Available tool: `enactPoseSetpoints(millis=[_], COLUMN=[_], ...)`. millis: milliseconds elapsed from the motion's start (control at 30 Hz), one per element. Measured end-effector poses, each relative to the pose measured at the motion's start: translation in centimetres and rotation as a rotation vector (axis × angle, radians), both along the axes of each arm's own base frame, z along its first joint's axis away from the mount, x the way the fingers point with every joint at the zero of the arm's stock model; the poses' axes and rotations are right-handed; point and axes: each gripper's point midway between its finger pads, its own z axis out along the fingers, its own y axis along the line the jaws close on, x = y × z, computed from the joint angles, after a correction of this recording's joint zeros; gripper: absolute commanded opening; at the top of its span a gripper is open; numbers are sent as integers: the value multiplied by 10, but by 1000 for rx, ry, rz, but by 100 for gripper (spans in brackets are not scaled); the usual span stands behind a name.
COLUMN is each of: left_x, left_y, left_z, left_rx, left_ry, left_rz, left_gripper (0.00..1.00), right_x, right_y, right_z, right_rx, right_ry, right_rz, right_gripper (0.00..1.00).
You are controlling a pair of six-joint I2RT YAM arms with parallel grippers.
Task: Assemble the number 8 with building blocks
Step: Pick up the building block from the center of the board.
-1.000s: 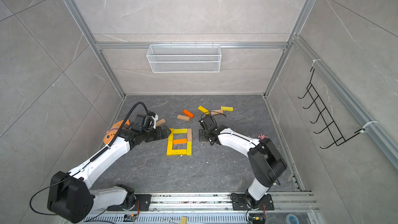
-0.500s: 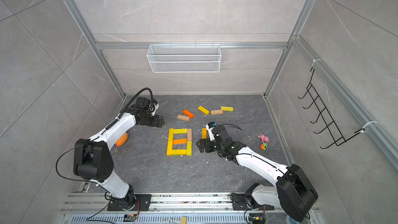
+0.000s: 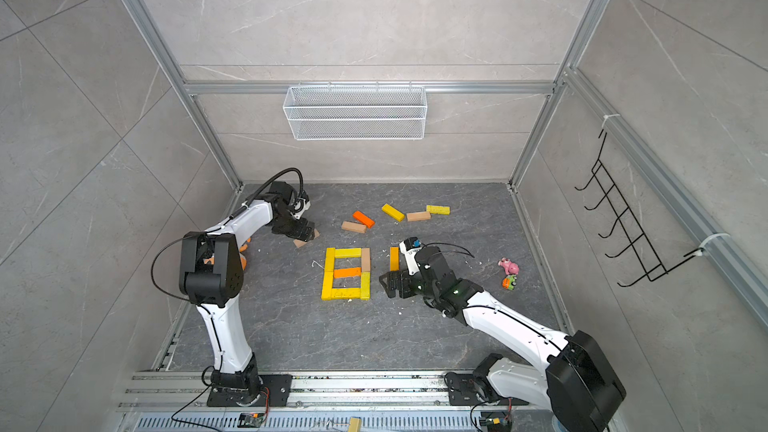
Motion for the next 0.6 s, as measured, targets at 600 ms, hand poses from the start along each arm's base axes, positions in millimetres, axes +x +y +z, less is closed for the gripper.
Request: enactPoseSetpoints(millis=[600], left_x=[13], left_y=[-7], left_z=[-39], left_rx=[-13], left_ry=[70], left_rz=[-27], left_gripper=[78], right_x=[-1], right_y=[-12], right_z=[7], right_rx=[-20], right_ry=[-19], right_rz=[-43], right_gripper=[95])
